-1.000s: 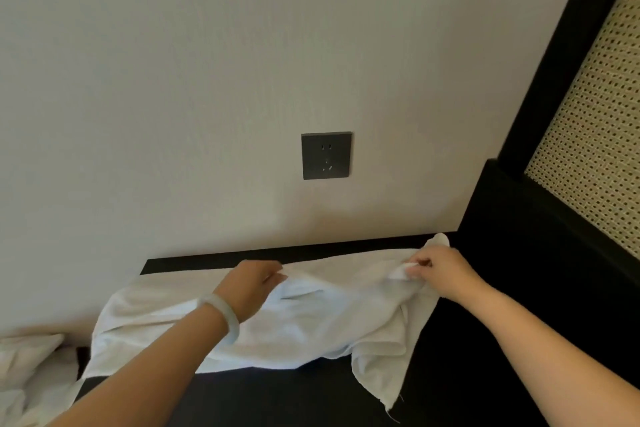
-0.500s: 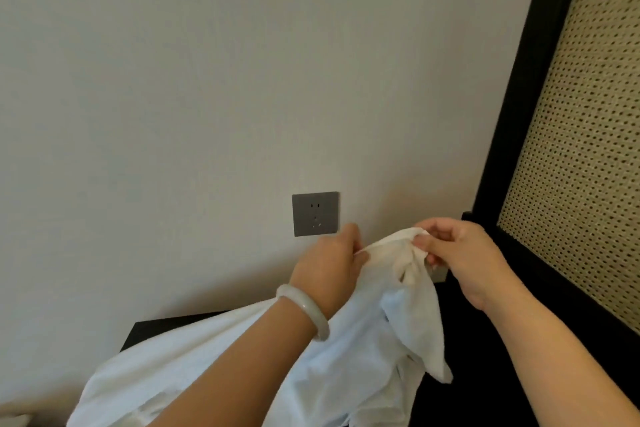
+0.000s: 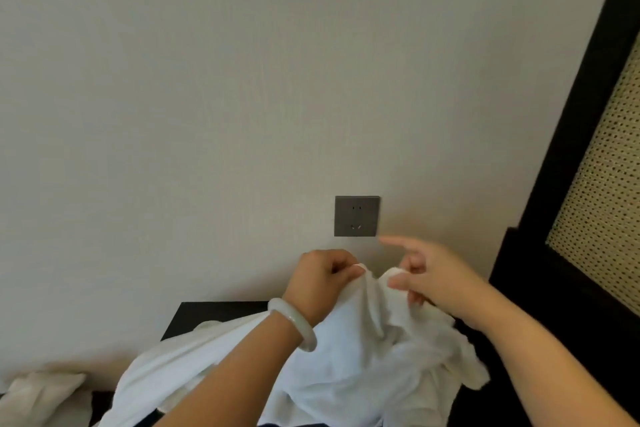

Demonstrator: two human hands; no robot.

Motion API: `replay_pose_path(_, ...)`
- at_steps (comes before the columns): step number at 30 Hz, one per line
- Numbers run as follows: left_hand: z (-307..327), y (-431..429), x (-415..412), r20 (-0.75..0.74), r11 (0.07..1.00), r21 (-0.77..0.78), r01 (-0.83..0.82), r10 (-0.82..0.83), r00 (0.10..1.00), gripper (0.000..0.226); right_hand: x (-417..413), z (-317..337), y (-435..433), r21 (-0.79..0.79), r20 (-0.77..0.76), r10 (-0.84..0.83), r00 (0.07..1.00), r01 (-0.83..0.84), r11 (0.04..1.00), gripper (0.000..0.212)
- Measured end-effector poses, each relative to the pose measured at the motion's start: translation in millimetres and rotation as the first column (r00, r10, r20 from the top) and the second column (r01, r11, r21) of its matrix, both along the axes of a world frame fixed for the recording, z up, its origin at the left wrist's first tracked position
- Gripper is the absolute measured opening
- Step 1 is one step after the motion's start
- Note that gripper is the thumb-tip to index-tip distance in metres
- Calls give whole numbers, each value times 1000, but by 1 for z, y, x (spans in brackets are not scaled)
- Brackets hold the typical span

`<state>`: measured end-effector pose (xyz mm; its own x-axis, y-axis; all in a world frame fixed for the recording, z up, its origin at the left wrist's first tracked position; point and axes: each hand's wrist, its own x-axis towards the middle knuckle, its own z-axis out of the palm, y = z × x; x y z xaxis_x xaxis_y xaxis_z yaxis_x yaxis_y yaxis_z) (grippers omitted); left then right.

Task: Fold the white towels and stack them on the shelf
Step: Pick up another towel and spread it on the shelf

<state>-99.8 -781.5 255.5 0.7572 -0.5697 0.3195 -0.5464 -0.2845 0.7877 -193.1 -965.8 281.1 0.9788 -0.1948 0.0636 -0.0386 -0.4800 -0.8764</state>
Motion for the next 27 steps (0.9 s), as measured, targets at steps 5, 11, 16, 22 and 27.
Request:
replay_pose_path(5,19,-32,-21,91,990,-101,97,-88,992,14,-3,-8,1,141,78,-60,995,49,989,17)
replay_pose_path(11,-14,-5,-2,162,973,228,-23,-15,987,19,-10,5,-54,323,257,-460,850,373,870,27)
replay_pose_path(16,-44,30,11,82,942,319,-109,87,993,25,-23,27,-120,389,268,-747,609,641,662,13)
replay_pose_path(22,-20,-3,-7,72,988,157,-4,-8,997,20,-4,0,-26,-85,-68,-58,996,53,995,53)
replay_pose_path(27,8,-13,-17,242,995,93,26,-48,969,13,3,-19,3,156,22,-40,999,37,987,8)
